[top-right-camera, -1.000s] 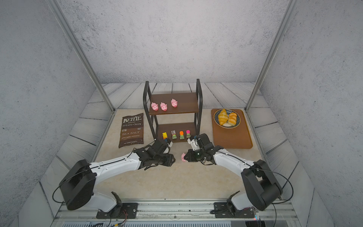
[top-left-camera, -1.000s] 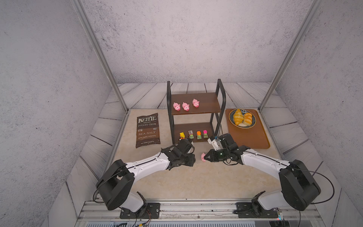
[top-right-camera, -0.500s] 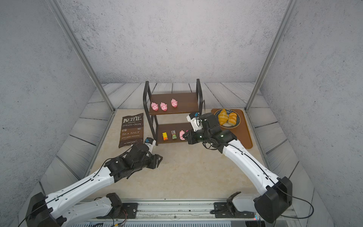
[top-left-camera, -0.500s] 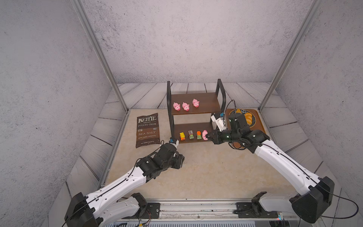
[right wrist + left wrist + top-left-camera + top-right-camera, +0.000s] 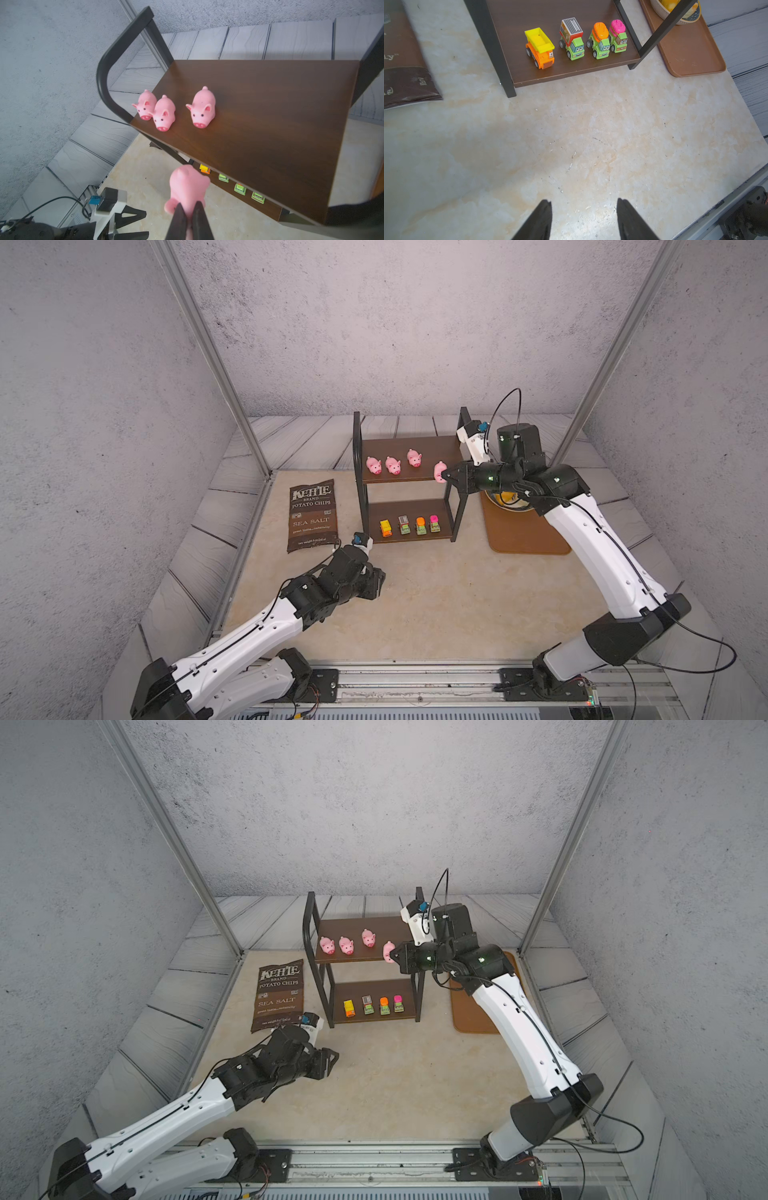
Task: Organize plastic toys on shelves
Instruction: Place the plastic toy on the shelf.
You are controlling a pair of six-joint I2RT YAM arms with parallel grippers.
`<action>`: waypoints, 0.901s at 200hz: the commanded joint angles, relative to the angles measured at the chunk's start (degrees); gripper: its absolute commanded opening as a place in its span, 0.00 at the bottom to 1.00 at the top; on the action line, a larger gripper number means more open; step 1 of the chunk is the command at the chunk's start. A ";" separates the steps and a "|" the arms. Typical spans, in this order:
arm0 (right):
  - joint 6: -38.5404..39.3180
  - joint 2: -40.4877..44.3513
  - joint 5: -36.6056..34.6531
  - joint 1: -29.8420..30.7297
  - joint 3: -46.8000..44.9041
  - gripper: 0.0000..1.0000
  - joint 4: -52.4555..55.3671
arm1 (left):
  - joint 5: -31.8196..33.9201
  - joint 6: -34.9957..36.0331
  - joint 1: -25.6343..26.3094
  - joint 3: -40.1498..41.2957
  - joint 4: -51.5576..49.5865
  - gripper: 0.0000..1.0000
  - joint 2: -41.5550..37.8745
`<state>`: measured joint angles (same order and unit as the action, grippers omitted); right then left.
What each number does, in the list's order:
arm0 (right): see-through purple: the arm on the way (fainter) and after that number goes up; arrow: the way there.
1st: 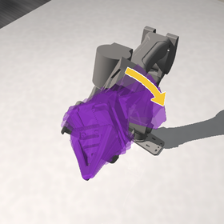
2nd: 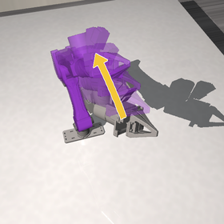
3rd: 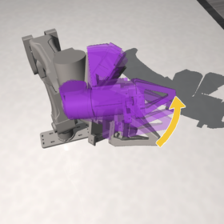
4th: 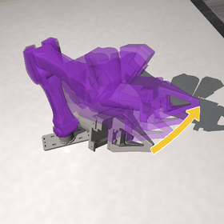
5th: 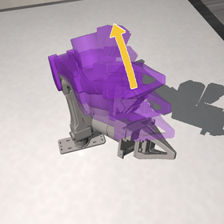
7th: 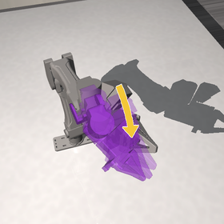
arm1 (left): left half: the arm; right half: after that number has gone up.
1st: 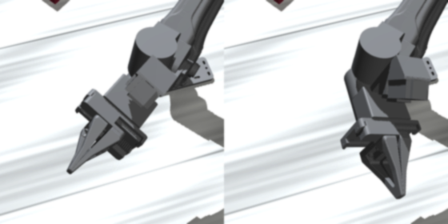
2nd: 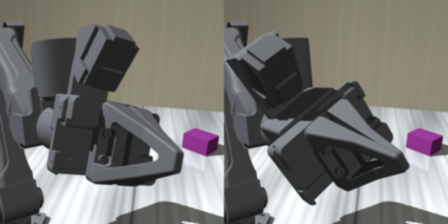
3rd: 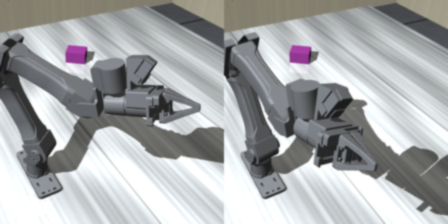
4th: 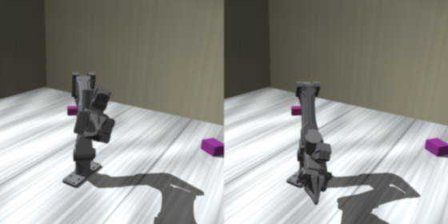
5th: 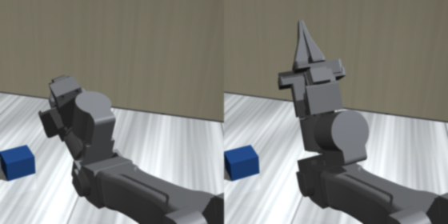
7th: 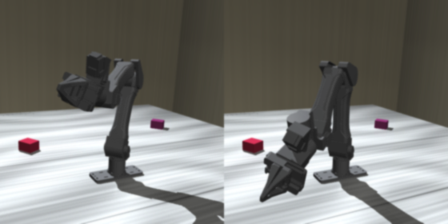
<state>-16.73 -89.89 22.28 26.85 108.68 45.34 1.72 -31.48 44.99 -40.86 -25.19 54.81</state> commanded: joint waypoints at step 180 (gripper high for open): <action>1.79 -22.40 -1.21 -2.26 29.70 0.00 18.55 | -0.13 0.73 -1.54 0.37 -0.82 0.56 0.63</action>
<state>-15.55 -109.82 21.89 24.91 136.77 62.35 1.72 -31.35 43.97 -40.86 -25.52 55.18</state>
